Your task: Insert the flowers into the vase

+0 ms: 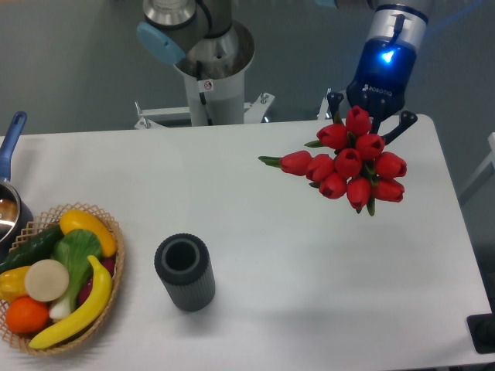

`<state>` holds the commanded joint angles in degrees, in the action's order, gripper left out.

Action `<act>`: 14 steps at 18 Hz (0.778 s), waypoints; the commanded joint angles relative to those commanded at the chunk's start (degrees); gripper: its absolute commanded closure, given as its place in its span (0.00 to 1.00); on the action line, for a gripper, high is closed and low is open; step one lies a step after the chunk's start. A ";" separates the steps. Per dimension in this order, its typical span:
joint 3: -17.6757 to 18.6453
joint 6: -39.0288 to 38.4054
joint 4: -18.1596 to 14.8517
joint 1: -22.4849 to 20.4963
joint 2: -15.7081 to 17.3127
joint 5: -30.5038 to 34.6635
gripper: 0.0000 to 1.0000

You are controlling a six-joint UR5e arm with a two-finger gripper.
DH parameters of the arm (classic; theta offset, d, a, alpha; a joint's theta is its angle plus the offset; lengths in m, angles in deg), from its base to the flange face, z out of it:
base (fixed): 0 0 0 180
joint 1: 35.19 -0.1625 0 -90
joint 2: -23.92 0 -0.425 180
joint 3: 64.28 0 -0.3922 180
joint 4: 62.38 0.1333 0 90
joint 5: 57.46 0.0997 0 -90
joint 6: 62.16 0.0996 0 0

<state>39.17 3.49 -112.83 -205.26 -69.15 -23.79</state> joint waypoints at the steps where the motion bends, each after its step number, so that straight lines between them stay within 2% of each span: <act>1: -0.09 -0.09 0.00 0.00 -0.09 0.00 0.74; 14: 0.17 -0.44 0.00 1.67 -0.53 -2.28 0.74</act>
<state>39.35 3.05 -112.83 -203.59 -69.68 -26.08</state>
